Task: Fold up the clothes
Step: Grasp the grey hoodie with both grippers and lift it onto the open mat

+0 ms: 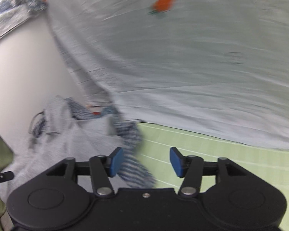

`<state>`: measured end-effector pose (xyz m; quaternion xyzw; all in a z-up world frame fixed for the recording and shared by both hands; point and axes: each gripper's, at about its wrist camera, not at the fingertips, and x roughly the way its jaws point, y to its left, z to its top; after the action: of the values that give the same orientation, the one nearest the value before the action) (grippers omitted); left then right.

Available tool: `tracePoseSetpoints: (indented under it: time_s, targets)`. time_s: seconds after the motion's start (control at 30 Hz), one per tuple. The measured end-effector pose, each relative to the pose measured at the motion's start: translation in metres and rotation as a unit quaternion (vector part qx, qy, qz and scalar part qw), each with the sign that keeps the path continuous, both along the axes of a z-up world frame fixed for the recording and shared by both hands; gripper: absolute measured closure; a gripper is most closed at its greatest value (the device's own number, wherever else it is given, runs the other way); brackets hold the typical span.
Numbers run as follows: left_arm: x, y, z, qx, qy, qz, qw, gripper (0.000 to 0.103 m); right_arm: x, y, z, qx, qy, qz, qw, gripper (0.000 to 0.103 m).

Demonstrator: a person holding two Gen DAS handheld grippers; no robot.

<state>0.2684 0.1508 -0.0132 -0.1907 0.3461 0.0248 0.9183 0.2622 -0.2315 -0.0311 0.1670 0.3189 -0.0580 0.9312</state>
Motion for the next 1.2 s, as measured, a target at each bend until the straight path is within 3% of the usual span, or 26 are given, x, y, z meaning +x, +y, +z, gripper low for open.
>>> tracePoseSetpoints:
  time_s: [0.1,0.17,0.33,0.4,0.43,0.47,0.53,0.67,0.8,0.87,1.07,1.2]
  targets:
    - [0.019,0.012,-0.008,-0.016,-0.003,0.014,0.9998,0.020,0.049,0.015,-0.009,0.037,-0.002,0.030,0.999,0.037]
    - [0.033,0.014,-0.014,-0.016,0.007,0.019,0.9997,0.020,0.079,0.025,-0.016,0.053,0.004,0.039,0.998,0.032]
    - [0.056,0.012,-0.027,-0.008,0.022,0.022,0.9995,0.024,0.130,0.047,-0.038,0.067,0.045,0.058,0.995,0.031]
    - [0.056,0.008,-0.026,0.006,0.019,0.013,0.9997,0.052,0.131,0.050,-0.043,0.074,0.040,0.067,0.994,0.045]
    - [0.056,0.006,-0.025,0.013,0.019,0.007,0.9997,0.060,0.130,0.051,-0.044,0.076,0.034,0.071,0.994,0.069]
    - [0.055,0.005,-0.024,0.015,0.017,-0.002,0.9997,0.077,0.127,0.051,-0.043,0.074,0.026,0.072,0.994,0.092]
    - [0.052,0.004,-0.021,0.017,0.008,-0.017,0.9997,0.084,0.120,0.051,-0.038,0.067,0.010,0.074,0.995,0.093]
    - [0.036,-0.002,-0.002,0.020,-0.023,-0.032,0.9990,0.088,0.086,0.046,-0.015,0.033,-0.031,0.067,0.997,0.095]
    - [0.009,-0.020,0.028,0.037,-0.066,-0.076,0.9943,0.089,0.032,0.031,0.020,0.036,-0.081,0.036,0.995,0.096]
    - [-0.008,-0.030,0.045,0.045,-0.085,-0.117,0.9885,0.090,0.001,0.026,0.037,0.028,-0.102,0.019,0.994,0.096]
    - [-0.071,-0.066,0.079,0.020,-0.114,-0.195,0.9740,0.090,-0.109,0.000,0.083,0.034,-0.161,-0.051,0.985,0.096]
    - [-0.123,-0.113,0.083,0.007,-0.115,-0.268,0.9566,0.090,-0.190,-0.022,0.105,0.010,-0.179,-0.102,0.978,0.096]
